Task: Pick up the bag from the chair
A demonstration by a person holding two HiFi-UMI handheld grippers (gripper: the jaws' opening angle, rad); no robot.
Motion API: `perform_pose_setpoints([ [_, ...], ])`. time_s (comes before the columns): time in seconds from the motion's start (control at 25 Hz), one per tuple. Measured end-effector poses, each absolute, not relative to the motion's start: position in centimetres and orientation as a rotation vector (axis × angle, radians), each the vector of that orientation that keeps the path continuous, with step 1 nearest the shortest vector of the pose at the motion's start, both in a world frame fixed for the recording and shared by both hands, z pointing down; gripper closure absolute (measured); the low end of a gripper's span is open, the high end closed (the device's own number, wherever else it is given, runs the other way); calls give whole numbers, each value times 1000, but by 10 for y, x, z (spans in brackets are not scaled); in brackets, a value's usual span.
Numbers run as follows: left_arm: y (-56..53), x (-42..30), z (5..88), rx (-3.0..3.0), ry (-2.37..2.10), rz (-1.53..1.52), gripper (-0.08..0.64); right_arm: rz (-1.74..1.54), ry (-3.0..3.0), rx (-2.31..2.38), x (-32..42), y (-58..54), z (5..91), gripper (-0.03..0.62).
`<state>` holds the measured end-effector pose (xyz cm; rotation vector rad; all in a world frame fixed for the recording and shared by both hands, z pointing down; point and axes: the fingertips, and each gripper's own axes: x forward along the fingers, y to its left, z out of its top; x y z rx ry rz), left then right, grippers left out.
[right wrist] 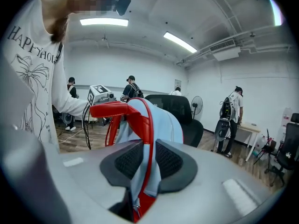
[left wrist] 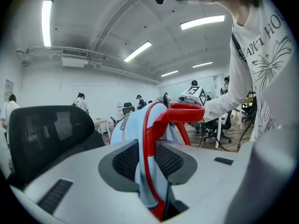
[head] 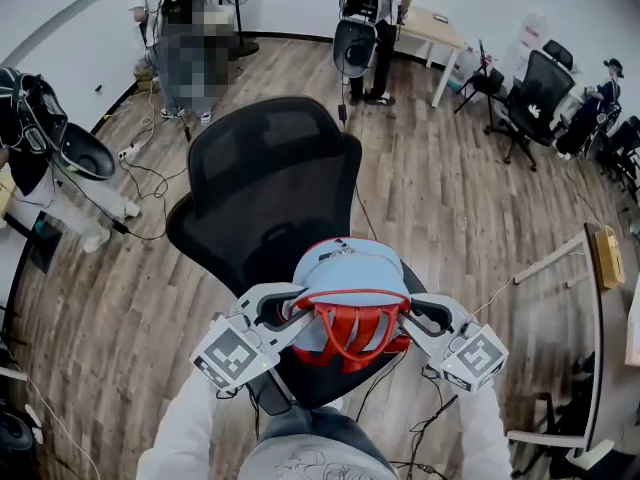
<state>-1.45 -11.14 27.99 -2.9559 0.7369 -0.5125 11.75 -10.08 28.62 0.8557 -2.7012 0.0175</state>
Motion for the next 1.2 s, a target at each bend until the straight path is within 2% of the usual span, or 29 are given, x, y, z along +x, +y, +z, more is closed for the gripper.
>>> perform_pose_setpoints([
  [0.68,-76,-24,180,-2850,759,-308,459,-105,-2782,988,108,-68,198,499],
  [1.2,-61,-19,164,-2843,759,-249,457,-128,-2798,1020,114,-54,178,497],
])
